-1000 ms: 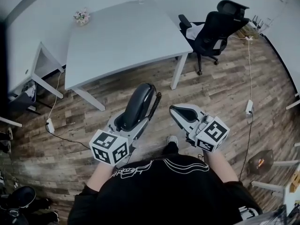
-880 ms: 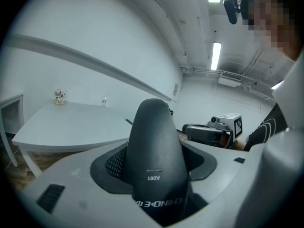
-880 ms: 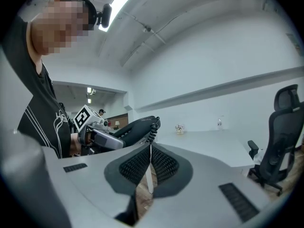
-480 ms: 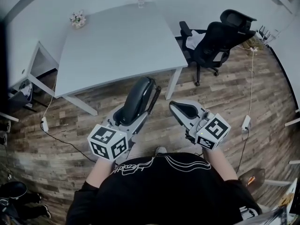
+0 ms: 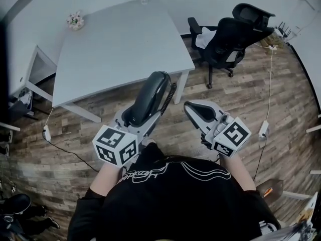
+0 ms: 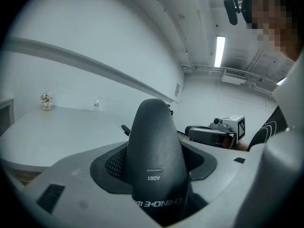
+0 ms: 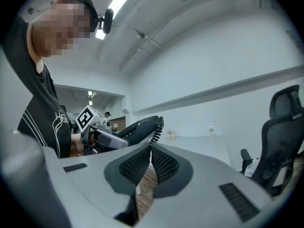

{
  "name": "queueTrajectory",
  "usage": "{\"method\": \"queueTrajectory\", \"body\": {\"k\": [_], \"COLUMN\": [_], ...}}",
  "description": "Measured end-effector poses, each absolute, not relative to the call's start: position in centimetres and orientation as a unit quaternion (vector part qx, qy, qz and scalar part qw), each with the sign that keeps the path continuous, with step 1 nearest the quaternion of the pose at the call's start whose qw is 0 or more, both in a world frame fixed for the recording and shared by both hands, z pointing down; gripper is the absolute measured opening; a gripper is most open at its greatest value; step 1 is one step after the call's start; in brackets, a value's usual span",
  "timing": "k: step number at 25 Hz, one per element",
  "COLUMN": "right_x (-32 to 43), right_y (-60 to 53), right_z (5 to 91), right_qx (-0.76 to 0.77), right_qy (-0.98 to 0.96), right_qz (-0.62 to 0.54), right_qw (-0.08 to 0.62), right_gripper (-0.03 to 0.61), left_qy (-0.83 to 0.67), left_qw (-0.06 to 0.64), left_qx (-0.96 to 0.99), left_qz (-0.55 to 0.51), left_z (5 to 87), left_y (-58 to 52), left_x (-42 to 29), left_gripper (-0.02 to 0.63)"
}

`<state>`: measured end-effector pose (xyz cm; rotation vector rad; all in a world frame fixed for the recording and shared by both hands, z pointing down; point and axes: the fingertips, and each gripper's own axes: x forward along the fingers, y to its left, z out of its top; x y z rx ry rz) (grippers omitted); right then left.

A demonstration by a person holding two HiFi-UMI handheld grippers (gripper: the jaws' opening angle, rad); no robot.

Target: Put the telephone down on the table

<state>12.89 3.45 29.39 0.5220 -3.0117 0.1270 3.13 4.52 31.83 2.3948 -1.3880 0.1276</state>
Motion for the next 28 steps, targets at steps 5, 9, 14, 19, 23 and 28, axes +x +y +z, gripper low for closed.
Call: {"method": "queueTrajectory", "body": {"k": [5,9,14,19,23,28], "right_x": [13.1,13.1,11.4,8.8,6.7,4.1], "right_y": [1.6,-1.2,-5.9,-11.4,-16.2,-21.2], "right_z": [30.5,30.8,31.5,32.5,33.5,34.5], "right_qx": [0.179,0.19,0.195,0.2,0.211,0.218], "right_qy": [-0.982,-0.98,-0.978,-0.976,-0.971,-0.967], "right_qz": [0.046,0.044,0.051,0.069,0.09,0.111], "right_qw": [0.046,0.044,0.047,0.055,0.061,0.068], "right_gripper": [0.04,0.04,0.04,0.04,0.04,0.04], "left_qy": [-0.481,-0.477,-0.473,-0.469,-0.464,-0.452], "left_qw": [0.187,0.183,0.188,0.203,0.217,0.235], "left_qx": [0.855,0.858,0.859,0.857,0.855,0.853], "left_qz": [0.048,0.051,0.055,0.067,0.084,0.114], "left_z": [32.9,33.2,33.9,35.0,36.5,39.1], "left_y": [2.3,-0.8,-5.4,-11.1,-15.6,-20.7], "left_x": [3.4,3.3,1.5,-1.3,-3.6,-5.9], "left_gripper": [0.284,0.282,0.284,0.284,0.282,0.284]}}
